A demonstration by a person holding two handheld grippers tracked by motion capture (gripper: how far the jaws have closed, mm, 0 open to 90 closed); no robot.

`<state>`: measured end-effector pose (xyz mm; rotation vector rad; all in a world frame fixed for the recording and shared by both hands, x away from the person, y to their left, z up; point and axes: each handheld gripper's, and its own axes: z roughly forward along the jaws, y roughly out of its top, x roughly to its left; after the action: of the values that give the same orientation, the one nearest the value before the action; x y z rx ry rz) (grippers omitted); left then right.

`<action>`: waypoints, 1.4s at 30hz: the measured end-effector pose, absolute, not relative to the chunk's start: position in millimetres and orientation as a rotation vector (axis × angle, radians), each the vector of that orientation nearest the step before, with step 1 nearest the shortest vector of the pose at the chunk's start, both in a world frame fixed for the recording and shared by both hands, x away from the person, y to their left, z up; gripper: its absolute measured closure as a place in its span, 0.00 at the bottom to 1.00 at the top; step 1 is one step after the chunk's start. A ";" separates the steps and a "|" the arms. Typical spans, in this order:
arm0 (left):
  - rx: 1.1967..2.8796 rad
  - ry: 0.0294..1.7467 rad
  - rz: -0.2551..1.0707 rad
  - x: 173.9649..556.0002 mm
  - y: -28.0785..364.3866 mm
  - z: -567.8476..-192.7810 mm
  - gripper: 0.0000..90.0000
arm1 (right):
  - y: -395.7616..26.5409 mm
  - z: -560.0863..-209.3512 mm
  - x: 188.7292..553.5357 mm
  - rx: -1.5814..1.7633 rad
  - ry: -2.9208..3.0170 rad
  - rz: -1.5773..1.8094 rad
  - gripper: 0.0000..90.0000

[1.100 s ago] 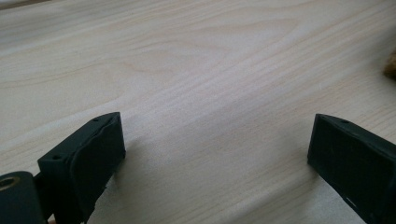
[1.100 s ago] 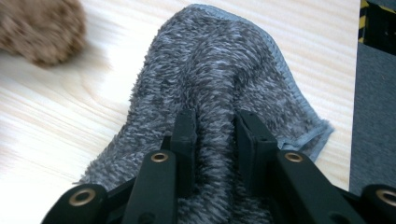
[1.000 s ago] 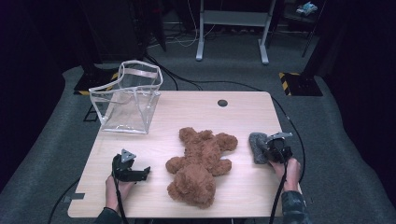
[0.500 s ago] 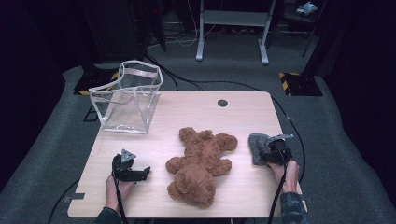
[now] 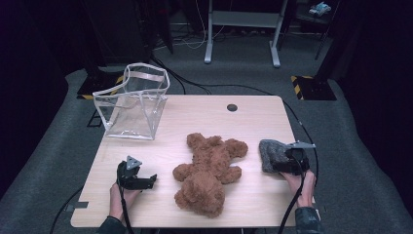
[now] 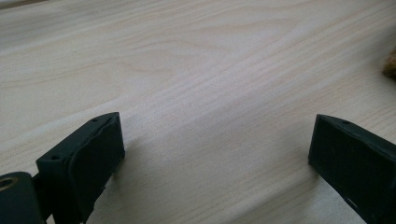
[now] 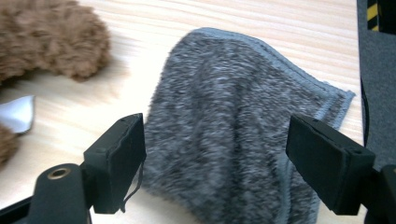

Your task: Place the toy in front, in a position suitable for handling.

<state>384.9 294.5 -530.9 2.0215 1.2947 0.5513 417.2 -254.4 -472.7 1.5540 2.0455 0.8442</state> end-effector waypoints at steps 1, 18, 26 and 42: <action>2.023 1.294 0.551 385.0 294.6 -530.9 0.03 | -254.4 -472.7 417.2 1.554 2.046 0.844 0.20; 1.990 1.289 0.469 380.3 295.9 -523.5 0.00 | -224.4 -467.8 400.5 1.442 2.133 0.912 0.17; 2.029 1.189 0.415 368.2 276.9 -510.8 0.00 | -206.9 -460.3 402.2 1.383 2.175 0.918 0.17; 2.042 1.046 0.345 345.6 253.4 -493.6 0.00 | -176.0 -455.9 411.0 1.327 2.223 0.925 0.17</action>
<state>345.6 253.4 -493.6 2.0423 1.0461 0.3448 411.0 -176.0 -455.9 1.3274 2.2226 0.9254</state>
